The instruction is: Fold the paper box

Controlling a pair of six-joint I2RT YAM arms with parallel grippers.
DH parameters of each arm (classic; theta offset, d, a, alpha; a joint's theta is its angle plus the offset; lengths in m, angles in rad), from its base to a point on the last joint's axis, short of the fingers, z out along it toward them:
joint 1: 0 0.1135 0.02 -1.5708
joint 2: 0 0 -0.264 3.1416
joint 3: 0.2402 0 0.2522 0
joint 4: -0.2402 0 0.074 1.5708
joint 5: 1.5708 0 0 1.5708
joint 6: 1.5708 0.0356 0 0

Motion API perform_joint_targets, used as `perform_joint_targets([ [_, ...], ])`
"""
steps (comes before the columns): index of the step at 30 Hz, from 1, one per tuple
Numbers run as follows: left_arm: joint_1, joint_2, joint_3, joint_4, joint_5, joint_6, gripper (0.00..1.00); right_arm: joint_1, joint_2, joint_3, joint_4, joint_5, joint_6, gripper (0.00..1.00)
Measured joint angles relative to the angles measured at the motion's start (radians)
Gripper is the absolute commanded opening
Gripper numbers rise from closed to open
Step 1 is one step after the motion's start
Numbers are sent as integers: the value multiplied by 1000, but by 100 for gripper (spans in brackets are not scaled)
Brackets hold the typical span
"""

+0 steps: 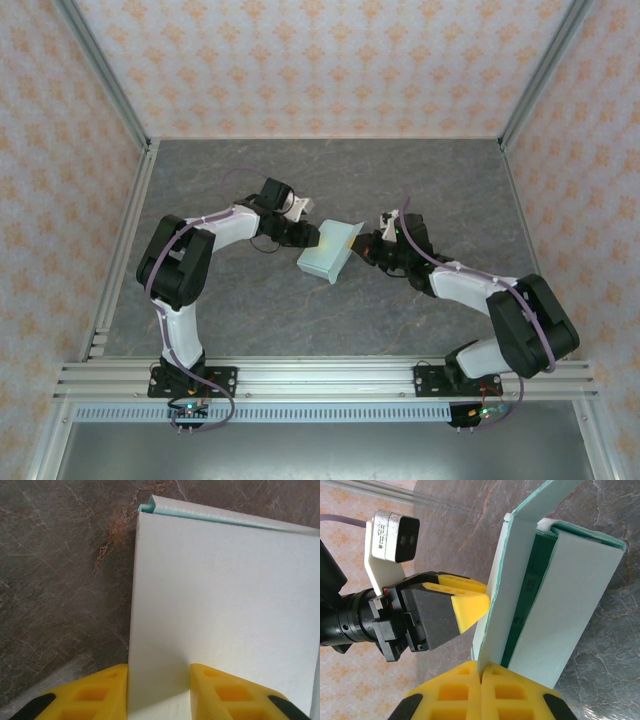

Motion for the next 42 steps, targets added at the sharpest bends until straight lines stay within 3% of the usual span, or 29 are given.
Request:
perform_joint_targets([
  [22,54,64,9,68,139,-38,27,27,32,103,-61,66,0,0],
  [32,55,100,39,84,171,-46,27,47,35,163,-142,134,0,0],
  [42,35,163,58,99,165,-45,28,90,76,213,-120,119,-5,0],
])
